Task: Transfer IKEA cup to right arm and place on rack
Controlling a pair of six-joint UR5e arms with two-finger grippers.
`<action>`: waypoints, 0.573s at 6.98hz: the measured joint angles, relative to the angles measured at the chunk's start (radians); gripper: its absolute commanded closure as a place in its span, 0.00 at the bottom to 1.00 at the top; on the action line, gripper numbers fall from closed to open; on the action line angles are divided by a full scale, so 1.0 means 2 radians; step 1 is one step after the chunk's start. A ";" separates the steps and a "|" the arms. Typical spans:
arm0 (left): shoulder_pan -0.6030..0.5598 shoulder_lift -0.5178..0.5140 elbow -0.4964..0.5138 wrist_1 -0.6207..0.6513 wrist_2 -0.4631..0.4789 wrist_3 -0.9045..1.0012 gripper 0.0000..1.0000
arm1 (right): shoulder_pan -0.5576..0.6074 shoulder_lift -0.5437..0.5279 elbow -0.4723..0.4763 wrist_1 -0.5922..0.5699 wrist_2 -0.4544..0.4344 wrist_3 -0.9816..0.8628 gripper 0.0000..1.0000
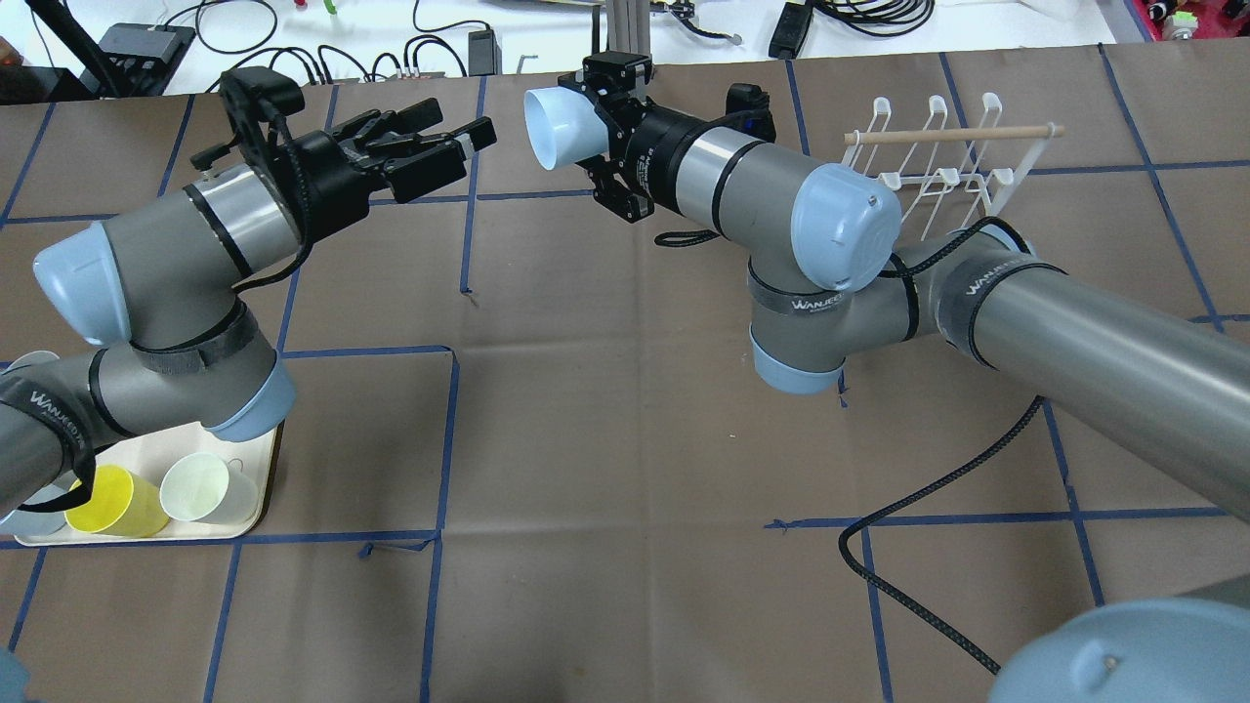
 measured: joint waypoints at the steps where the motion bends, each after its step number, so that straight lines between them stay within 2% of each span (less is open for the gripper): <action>1: 0.011 0.005 -0.003 -0.001 -0.001 0.000 0.02 | -0.007 0.000 0.000 0.000 0.001 -0.001 0.46; 2: 0.014 0.007 -0.001 -0.011 0.018 0.000 0.02 | -0.020 0.001 -0.002 -0.001 0.002 -0.003 0.51; 4: 0.011 0.006 0.014 -0.060 0.099 -0.001 0.02 | -0.052 0.001 -0.014 0.000 0.000 -0.050 0.59</action>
